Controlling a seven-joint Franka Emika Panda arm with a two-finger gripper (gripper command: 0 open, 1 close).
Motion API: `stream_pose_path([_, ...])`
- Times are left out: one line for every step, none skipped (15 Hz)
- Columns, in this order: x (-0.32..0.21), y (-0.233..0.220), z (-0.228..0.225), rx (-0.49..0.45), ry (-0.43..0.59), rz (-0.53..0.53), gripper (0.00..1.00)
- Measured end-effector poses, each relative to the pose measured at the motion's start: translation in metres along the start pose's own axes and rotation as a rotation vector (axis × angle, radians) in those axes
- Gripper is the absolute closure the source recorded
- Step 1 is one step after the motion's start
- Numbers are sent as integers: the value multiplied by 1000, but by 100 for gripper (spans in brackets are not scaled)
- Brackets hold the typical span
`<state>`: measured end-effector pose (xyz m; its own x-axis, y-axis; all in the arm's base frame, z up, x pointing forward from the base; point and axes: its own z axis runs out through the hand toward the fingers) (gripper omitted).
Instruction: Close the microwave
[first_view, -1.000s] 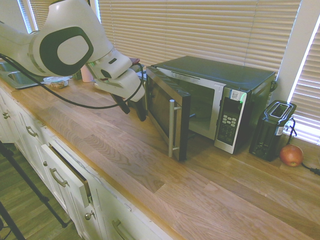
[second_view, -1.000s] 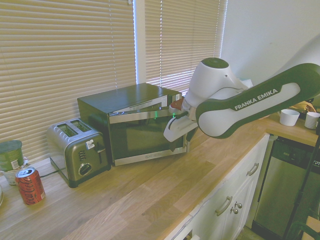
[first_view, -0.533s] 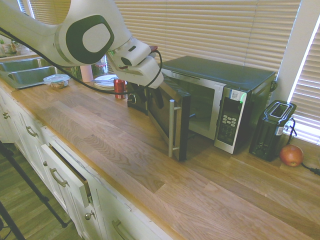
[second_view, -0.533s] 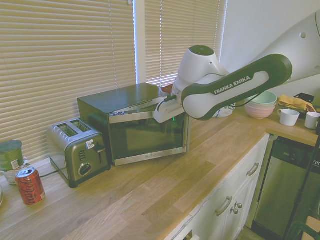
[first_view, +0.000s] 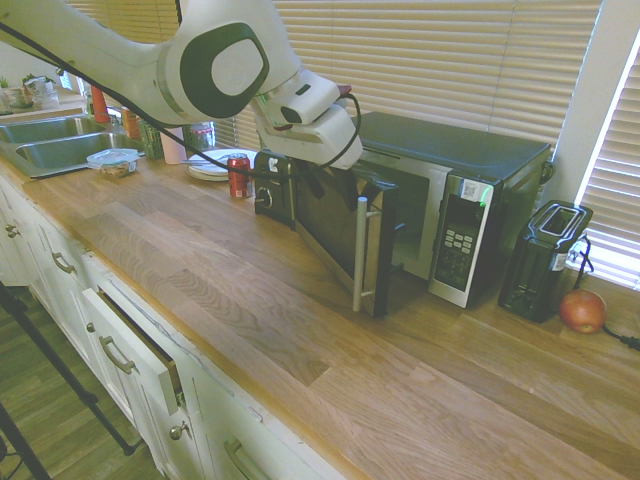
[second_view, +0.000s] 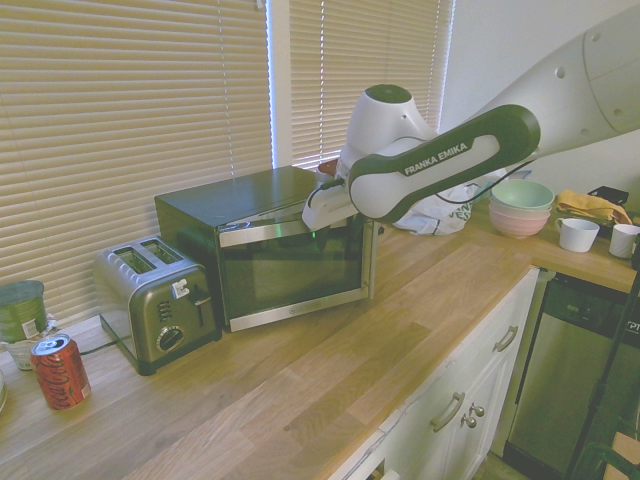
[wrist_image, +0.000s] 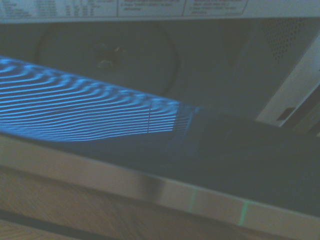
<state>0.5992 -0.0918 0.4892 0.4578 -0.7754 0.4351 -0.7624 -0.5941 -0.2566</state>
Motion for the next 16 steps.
stream_pose_path([5,-7,2,3,4,-1,0])
stream_pose_path([10,-16,2,3,7,-3,0])
stream_pose_path([17,-26,-1,5,12,-4,0])
stream_pose_path([23,-36,-3,8,19,-6,0])
stream_pose_path([30,-47,-1,8,23,-9,0])
stream_pose_path([37,-58,3,9,28,-10,0])
stream_pose_path([43,-65,9,-4,26,-12,0])
stream_pose_path([48,-67,15,-29,8,-8,0])
stream_pose_path([53,-68,22,-47,-17,4,0])
stream_pose_path([59,-66,33,-61,-42,9,0])
stream_pose_path([65,-65,41,-72,-56,7,0])
stream_pose_path([68,-69,43,-74,-62,1,0])
stream_pose_path([70,-73,44,-70,-61,-8,0])
stream_pose_path([71,-79,39,-53,-54,-16,0])
stream_pose_path([71,-79,39,-53,-54,-16,0])
stream_pose_path([71,-80,39,-52,-54,-16,0])
